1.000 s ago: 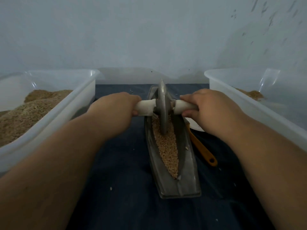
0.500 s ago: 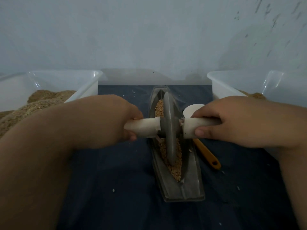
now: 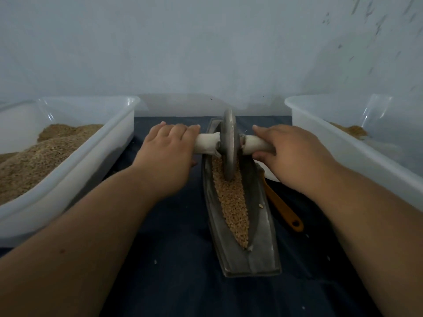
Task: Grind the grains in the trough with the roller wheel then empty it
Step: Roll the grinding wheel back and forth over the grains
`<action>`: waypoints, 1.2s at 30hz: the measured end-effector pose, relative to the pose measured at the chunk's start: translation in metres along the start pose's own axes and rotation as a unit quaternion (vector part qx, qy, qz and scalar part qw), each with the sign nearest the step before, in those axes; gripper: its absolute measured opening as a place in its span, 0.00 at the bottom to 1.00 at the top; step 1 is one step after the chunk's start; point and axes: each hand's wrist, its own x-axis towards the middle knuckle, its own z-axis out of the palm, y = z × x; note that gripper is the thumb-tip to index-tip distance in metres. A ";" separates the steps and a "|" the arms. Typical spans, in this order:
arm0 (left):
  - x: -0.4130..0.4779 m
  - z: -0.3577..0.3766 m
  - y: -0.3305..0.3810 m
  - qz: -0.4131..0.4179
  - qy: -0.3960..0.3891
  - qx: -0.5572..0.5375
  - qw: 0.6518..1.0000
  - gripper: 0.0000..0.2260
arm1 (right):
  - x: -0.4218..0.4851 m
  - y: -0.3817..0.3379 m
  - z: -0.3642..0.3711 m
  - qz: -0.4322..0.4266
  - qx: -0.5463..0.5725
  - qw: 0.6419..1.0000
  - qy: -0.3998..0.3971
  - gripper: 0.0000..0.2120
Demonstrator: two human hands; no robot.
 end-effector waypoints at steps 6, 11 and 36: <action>-0.008 -0.030 -0.007 0.035 -0.092 -0.019 0.995 0.13 | -0.018 -0.012 -0.032 -0.064 -0.057 0.994 -0.074 0.19; -0.023 -0.070 -0.007 0.083 -0.205 -0.015 0.975 0.10 | -0.035 -0.018 -0.072 -0.083 -0.071 0.975 -0.194 0.16; 0.008 -0.009 -0.004 -0.038 0.011 -0.048 0.998 0.22 | 0.005 0.004 0.002 0.023 -0.005 0.999 0.034 0.23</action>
